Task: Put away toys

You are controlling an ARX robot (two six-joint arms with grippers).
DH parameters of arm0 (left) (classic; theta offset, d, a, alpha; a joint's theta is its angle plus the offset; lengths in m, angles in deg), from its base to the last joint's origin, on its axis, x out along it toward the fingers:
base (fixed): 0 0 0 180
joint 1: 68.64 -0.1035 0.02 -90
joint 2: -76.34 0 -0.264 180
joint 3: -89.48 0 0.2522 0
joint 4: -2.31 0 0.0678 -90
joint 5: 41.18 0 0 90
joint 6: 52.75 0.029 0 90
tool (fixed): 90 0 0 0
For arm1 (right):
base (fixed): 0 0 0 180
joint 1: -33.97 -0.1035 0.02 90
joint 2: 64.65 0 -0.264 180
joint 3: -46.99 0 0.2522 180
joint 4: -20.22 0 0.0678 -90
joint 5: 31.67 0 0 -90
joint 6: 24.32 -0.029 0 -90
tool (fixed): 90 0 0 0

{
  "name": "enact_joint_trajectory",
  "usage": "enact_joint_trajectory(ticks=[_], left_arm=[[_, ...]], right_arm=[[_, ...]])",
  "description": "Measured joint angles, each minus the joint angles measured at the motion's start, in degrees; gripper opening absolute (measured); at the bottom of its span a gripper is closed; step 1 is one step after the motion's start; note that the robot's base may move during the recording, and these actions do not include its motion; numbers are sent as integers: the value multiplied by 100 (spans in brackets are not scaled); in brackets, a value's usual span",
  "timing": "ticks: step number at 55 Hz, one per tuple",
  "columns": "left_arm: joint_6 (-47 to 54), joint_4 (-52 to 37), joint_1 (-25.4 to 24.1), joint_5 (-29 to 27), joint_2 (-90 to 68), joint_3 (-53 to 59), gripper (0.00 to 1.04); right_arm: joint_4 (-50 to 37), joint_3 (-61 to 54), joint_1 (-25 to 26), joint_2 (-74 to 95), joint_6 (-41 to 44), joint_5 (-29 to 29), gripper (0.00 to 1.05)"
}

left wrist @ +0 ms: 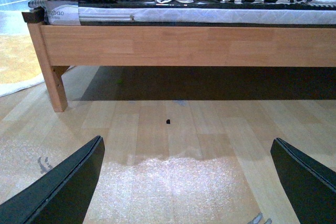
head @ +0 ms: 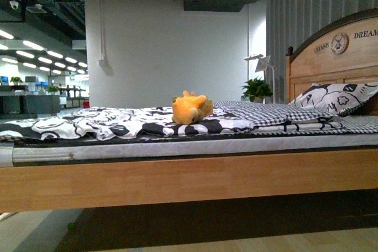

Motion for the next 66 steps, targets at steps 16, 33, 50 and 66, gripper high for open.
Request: enact_joint_trajectory(ticks=[16, 33, 50, 66], left_arm=[[0, 0, 0, 0, 0, 0, 98], [0, 0, 0, 0, 0, 0, 98], [0, 0, 0, 0, 0, 0, 98], [0, 0, 0, 0, 0, 0, 98]], right_arm=[[0, 0, 0, 0, 2, 0, 98], [0, 0, 0, 0, 2, 0, 98], [0, 0, 0, 0, 2, 0, 98], [0, 0, 0, 0, 2, 0, 98]])
